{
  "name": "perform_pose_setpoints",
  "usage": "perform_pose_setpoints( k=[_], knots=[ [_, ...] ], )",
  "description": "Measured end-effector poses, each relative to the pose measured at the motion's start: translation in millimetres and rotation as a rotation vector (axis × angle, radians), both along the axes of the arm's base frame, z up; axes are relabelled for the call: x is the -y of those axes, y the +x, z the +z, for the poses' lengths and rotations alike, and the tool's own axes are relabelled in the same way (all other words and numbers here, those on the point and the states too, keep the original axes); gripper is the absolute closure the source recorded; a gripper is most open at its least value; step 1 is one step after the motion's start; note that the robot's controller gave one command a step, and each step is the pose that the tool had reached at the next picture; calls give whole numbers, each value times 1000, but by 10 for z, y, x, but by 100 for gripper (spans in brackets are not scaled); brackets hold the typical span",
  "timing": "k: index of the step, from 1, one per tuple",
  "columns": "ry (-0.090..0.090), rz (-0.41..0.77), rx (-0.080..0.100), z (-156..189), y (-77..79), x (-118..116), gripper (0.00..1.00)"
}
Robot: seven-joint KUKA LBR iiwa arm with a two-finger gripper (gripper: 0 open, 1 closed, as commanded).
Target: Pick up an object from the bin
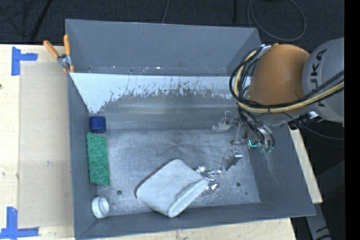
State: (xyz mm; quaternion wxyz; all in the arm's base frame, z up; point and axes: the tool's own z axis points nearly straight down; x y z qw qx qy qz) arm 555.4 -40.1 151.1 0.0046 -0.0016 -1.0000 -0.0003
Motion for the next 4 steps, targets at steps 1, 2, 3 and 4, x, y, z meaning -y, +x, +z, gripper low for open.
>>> perform_pose_setpoints(
  k=[1,2,3,4],
  knots=[
    [2,489,14,-770,62,167,0],
    [-1,488,20,-745,81,173,100],
    [-2,523,19,-94,425,340,100],
    [5,806,10,-152,432,136,100]
  ],
)
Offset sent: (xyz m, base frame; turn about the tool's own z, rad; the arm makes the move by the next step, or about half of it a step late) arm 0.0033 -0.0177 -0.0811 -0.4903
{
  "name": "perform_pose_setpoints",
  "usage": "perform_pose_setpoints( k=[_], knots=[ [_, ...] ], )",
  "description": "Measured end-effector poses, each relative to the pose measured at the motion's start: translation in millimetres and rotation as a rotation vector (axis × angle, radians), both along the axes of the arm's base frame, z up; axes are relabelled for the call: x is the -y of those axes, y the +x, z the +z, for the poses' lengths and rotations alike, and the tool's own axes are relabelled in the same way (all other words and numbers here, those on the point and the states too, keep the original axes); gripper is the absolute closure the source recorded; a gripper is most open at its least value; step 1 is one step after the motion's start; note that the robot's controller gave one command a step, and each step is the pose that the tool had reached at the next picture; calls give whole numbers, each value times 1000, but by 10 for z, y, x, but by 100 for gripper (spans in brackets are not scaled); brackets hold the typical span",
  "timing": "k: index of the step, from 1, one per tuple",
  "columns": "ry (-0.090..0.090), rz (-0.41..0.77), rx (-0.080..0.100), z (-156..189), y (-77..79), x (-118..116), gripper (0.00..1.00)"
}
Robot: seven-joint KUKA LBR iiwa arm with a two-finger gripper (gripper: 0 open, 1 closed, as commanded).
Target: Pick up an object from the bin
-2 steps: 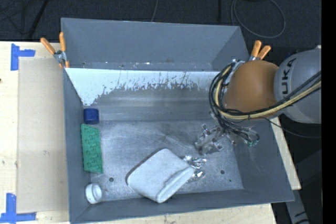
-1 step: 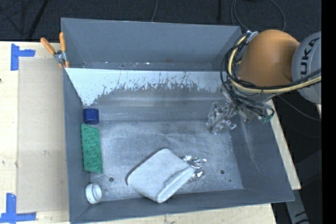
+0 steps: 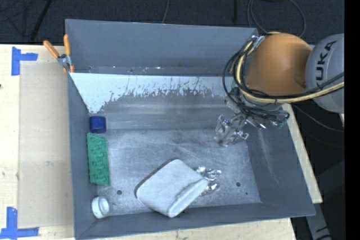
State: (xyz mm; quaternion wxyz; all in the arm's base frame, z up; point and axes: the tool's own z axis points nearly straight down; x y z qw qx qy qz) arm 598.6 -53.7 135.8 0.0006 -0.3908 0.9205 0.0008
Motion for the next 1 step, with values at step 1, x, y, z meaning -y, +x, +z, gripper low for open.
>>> perform_pose_setpoints(
  k=[1],
  knots=[
    [0,310,0,162,42,272,100]
  ],
)
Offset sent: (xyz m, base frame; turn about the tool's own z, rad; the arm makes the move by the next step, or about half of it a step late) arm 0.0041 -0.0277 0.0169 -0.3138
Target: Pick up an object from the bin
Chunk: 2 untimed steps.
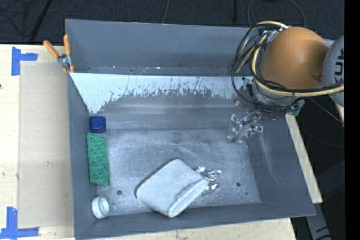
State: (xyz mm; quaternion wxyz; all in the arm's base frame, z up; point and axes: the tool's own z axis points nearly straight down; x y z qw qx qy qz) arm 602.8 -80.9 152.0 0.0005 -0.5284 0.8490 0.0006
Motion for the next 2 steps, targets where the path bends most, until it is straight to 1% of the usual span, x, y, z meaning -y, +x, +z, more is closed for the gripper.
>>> perform_pose_setpoints(
  k=[1,2],
  knots=[
    [-1,275,5,1034,-47,-30,100],
    [1,-89,-6,4,-8,-76,100]
  ],
)
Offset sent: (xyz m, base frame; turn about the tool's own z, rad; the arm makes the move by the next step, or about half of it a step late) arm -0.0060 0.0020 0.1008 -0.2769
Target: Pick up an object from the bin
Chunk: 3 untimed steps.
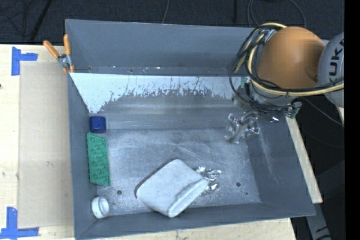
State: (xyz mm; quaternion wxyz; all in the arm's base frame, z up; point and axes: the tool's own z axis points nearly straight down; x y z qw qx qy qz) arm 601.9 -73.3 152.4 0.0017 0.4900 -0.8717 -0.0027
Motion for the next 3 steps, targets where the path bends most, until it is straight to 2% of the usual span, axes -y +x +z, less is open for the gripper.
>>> perform_pose_setpoints(
  k=[1,2,3],
  knots=[
    [-1,235,14,1177,-72,-388,100],
    [0,86,-2,-26,20,-301,100],
    [-2,256,3,-101,-97,200,100]
  ],
)
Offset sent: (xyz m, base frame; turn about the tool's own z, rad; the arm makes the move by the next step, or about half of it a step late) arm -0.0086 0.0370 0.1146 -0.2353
